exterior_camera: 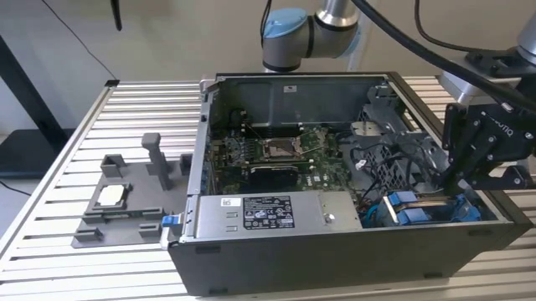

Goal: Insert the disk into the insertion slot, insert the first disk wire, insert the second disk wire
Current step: 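Insert the first disk wire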

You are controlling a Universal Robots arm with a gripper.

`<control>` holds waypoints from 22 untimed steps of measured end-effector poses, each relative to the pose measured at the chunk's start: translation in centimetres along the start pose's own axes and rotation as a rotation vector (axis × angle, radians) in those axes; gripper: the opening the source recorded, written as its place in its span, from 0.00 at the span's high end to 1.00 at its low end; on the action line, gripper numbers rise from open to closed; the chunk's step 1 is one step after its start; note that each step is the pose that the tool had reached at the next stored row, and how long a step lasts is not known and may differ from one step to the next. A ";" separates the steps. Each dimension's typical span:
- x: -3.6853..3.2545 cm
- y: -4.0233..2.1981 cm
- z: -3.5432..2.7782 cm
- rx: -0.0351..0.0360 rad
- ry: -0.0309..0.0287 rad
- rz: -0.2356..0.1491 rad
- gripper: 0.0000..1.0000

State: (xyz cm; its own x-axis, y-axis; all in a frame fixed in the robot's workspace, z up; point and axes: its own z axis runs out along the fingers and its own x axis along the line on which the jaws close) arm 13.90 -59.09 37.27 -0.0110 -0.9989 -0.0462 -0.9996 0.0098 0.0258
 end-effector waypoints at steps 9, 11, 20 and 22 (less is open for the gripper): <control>0.01 -0.41 0.31 -0.0020 -0.0854 0.004 0.81; 0.01 -0.47 0.39 -0.0050 -0.0929 0.007 0.81; 0.03 -0.85 0.83 -0.0288 -0.1083 0.016 0.81; 0.03 -1.00 0.95 -0.0338 -0.1114 0.018 0.81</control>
State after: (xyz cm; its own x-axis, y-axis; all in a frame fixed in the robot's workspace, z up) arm 14.87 -59.09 36.29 -0.0332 -0.9872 -0.1561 -0.9978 0.0239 0.0612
